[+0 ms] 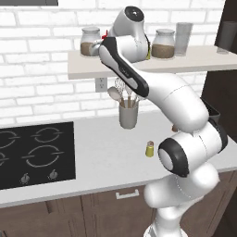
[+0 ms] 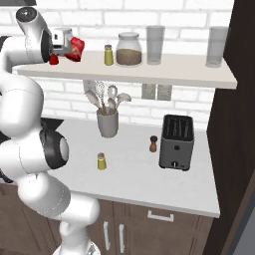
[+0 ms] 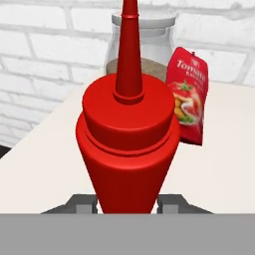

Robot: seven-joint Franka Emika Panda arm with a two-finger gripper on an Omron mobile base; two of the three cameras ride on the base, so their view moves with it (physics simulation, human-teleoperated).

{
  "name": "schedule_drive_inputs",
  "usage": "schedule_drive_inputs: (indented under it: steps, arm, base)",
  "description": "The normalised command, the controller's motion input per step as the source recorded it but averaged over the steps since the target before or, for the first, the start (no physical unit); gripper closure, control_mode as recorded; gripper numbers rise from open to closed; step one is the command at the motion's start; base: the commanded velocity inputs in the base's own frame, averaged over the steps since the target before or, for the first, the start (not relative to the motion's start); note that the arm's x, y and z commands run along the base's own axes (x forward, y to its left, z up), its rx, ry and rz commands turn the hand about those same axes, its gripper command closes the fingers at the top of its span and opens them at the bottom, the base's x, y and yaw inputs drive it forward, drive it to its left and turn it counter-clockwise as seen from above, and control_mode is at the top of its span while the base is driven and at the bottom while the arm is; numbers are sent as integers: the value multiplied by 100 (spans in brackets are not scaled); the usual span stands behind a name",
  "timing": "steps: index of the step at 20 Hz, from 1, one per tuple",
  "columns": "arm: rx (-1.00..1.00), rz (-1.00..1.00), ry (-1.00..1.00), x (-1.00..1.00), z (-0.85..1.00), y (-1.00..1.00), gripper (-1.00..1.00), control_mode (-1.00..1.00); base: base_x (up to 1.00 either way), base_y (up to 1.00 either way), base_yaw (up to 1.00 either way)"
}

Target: Put the shaker and condiment bottle from the counter next to their counterparts in the cabinet.

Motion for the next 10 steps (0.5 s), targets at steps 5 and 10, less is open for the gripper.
schedule_drive_inputs:
  steps: [5,10]
  arm:
    - [0,0,0,16,-1,5,100,-100]
    - [0,0,0,13,-4,12,100,-100]
  base:
    - [0,0,0]
    - [0,0,0]
